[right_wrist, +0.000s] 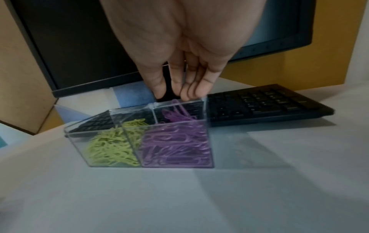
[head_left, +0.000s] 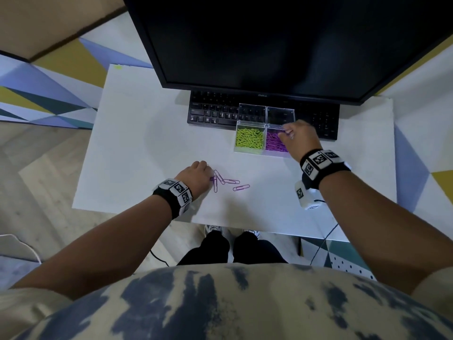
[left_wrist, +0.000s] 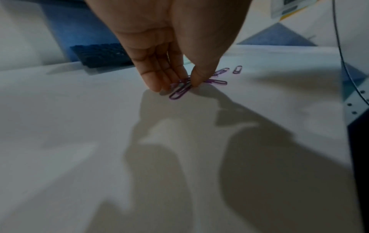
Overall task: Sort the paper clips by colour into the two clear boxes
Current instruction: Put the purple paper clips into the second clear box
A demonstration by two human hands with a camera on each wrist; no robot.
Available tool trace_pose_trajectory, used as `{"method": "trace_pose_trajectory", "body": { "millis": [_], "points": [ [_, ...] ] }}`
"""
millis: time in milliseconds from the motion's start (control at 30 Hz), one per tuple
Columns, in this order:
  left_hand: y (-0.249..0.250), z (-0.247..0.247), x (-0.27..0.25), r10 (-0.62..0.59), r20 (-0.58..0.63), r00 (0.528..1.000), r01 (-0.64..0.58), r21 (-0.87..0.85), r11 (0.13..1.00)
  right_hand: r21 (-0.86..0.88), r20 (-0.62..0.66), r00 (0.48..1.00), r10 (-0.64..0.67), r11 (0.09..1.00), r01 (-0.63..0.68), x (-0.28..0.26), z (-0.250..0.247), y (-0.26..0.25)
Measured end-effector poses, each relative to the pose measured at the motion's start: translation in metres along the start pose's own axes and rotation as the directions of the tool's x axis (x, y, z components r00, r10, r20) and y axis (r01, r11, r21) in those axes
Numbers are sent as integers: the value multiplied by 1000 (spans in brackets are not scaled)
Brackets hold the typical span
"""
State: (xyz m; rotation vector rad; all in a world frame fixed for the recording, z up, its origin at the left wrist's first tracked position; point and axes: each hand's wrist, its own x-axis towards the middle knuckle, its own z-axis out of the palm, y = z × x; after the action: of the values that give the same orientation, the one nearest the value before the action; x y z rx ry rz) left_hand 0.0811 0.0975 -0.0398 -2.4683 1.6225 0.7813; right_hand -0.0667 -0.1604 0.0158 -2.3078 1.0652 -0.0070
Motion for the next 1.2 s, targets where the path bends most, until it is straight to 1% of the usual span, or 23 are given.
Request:
{"method": "trace_pose_trajectory", "body": {
  "millis": [67, 133, 167, 233, 300, 367, 400, 467, 533, 600, 667, 733, 767, 800, 833, 867, 933, 1000, 1033, 1067, 1100, 1133, 1200],
  "points": [
    [3, 0, 2, 22, 18, 1000, -23, 70, 997, -15, -27, 999, -41, 999, 41, -6, 8, -10],
    [2, -1, 3, 47, 50, 998, -53, 133, 990, -1, -43, 987, -154, 988, 154, -21, 21, -25],
    [2, -1, 3, 50, 61, 997, -59, 150, 987, 6, -9, 976, -217, 976, 217, -30, 30, -31],
    [0, -2, 4, 43, 58, 997, -49, 121, 991, 18, 145, 937, -318, 948, 319, -52, 54, -40],
    [-2, -4, 2, -5, 23, 1000, 6, -45, 999, 2, 299, 883, -362, 925, 379, -68, 76, -41],
    [-6, -7, 1, -53, -19, 998, 47, -244, 969, -30, 380, 844, -379, 907, 420, -77, 94, -38],
    [-7, -9, -1, -73, -46, 996, 55, -318, 947, -39, 392, 835, -385, 901, 433, -79, 101, -36],
    [-10, -12, -2, -122, -110, 986, 66, -416, 907, -35, 390, 835, -388, 900, 435, -81, 109, -32],
    [-13, -15, -4, -164, -144, 976, 74, -490, 869, -29, 380, 838, -392, 900, 434, -82, 113, -28],
    [-16, -18, -5, -208, -118, 971, 106, -566, 818, -17, 369, 838, -401, 899, 438, -83, 116, -25],
    [-17, -20, -4, -268, -58, 962, 164, -663, 730, -8, 361, 845, -394, 905, 426, -83, 119, -23],
    [-18, -18, -2, -320, -9, 947, 204, -752, 626, -13, 340, 867, -365, 919, 393, -83, 122, -21],
    [-18, -18, -2, -333, 1, 943, 208, -784, 586, -25, 325, 876, -357, 922, 385, -84, 123, -21],
    [-18, -17, -2, -337, 0, 941, 204, -796, 570, -31, 301, 881, -366, 919, 393, -84, 124, -20],
    [-19, -17, -2, -332, -6, 943, 198, -792, 577, -38, 288, 880, -379, 913, 406, -85, 125, -20],
    [-19, -18, -4, -323, -6, 947, 201, -772, 604, -75, 281, 867, -411, 891, 447, -86, 127, -18],
    [-17, -22, -7, -307, 19, 952, 237, -681, 693, -216, 358, 825, -436, 822, 528, -85, 133, -15],
    [-15, -24, -12, -269, 82, 960, 267, -570, 777, -310, 382, 831, -405, 791, 528, -84, 139, -13],
    [-15, -24, -14, -225, 120, 967, 255, -503, 826, -315, 372, 840, -395, 797, 515, -83, 139, -14],
    [-16, -23, -16, -166, 157, 974, 219, -429, 876, -309, 359, 846, -394, 806, 506, -83, 138, -14],
    [-18, -20, -18, -103, 181, 978, 163, -357, 920, -243, 352, 859, -371, 850, 467, -83, 135, -16],
    [-20, -17, -19, -54, 197, 979, 111, -292, 950, -164, 326, 879, -349, 895, 416, -81, 132, -18],
    [-23, -12, -20, 8, 193, 981, 34, -214, 976, -37, 273, 922, -275, 955, 296, -76, 122, -22]
  ]
}}
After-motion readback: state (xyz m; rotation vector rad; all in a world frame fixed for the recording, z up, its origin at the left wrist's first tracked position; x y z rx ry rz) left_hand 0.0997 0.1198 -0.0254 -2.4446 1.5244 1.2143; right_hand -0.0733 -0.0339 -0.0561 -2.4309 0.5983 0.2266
